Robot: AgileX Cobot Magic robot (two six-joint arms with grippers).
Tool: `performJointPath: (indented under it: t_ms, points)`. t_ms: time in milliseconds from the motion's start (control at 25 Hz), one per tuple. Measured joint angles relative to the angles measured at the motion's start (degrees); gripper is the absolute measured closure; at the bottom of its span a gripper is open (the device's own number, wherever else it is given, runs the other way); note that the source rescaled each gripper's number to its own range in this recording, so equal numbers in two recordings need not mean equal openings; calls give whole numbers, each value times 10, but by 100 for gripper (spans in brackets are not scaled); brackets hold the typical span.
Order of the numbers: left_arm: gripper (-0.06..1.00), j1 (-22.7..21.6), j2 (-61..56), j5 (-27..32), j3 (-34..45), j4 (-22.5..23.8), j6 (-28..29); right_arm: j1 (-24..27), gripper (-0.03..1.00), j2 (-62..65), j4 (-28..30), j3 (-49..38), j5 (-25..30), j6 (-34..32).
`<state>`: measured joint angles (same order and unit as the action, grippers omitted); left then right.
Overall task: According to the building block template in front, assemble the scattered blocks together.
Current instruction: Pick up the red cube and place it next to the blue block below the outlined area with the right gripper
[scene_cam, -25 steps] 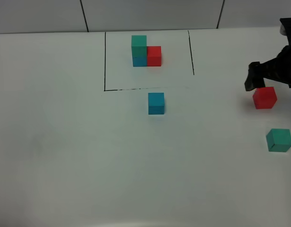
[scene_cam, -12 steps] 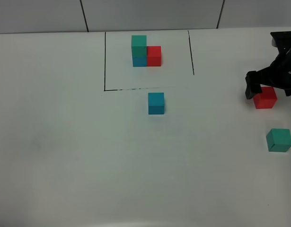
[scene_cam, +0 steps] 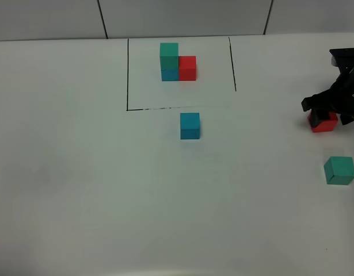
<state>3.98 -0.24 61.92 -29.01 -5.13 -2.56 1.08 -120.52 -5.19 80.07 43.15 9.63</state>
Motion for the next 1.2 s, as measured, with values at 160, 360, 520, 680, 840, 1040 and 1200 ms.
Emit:
performJointPath:
  t_ms: [160,360,520,680,840,1040,1200]
  points:
    - [3,0,0,0,0,0,0,-1,94,0,-3,2,9,2]
    - [3,0,0,0,0,0,0,-19,94,1,4,15,35,50]
    - [3,0,0,0,0,0,0,-85,94,6,4,19,65,198]
    - [3,0,0,0,0,0,0,-156,94,6,0,25,118,366]
    - [3,0,0,0,0,0,0,-204,94,6,4,52,152,445]
    - [3,0,0,0,0,0,0,-246,94,1,20,103,154,499]
    - [3,0,0,0,0,0,0,-265,94,-32,21,162,179,532]
